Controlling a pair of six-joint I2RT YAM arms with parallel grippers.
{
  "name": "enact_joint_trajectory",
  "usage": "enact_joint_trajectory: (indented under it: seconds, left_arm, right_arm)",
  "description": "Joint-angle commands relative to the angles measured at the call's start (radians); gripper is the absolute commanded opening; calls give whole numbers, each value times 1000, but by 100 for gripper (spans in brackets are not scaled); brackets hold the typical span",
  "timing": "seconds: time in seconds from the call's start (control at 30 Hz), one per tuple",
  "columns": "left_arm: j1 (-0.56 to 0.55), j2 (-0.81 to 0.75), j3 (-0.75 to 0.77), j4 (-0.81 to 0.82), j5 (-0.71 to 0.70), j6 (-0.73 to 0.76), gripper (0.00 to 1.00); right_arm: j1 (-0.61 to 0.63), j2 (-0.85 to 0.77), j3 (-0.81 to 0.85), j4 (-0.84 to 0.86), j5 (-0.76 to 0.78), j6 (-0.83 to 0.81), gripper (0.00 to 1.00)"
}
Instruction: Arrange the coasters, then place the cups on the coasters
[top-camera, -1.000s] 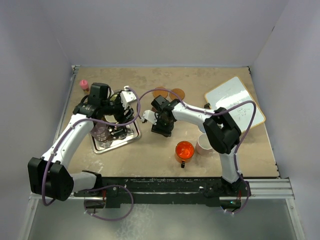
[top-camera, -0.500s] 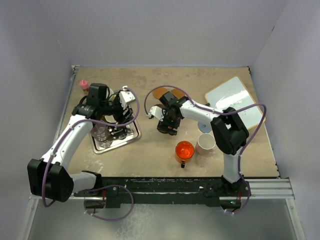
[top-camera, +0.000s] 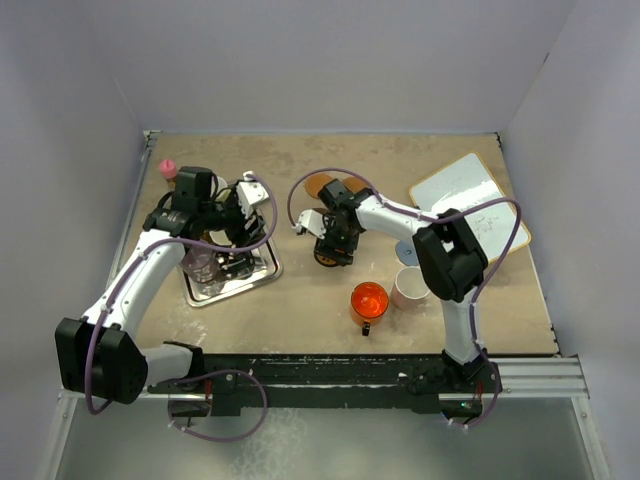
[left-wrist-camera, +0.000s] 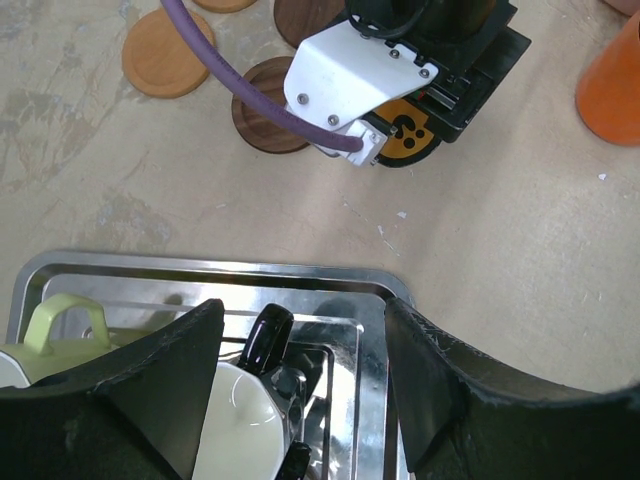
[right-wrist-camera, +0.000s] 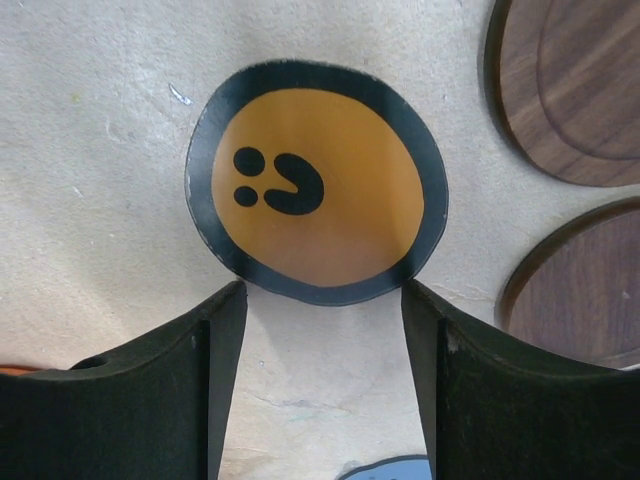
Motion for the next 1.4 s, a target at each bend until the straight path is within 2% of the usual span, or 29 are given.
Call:
enact_joint_trajectory:
  seconds: [0.0,0.4,0.53,0.67,0.93,1.2,1.37]
  left_arm:
    - [13,-22,-1,41,45,-10,63]
    - [22,-28,-4,43,48,-14,63]
    - [23,-27,-4,44,51,-15,63]
    - [23,-26,-4,48,53,-16,63]
    - [23,-22,-8,53,57,-13,63]
    - [23,3,-18,85,55,-13,63]
    - [23,44,4,52,10,50,63]
  right_arm:
    - [25,30,38,-8,-38,-5,64]
    - [75,41,46,-1,-40,18,57]
    - [73,32,58,-30,-38,32,61]
    - [54,-36,30,10,-5,41,65]
    - [-63,-182,-21,-10,-47,62,70]
    - [-221,-339,-197,-10,-20,40,71]
    - [-310,-383,-285,-21,12,20,70]
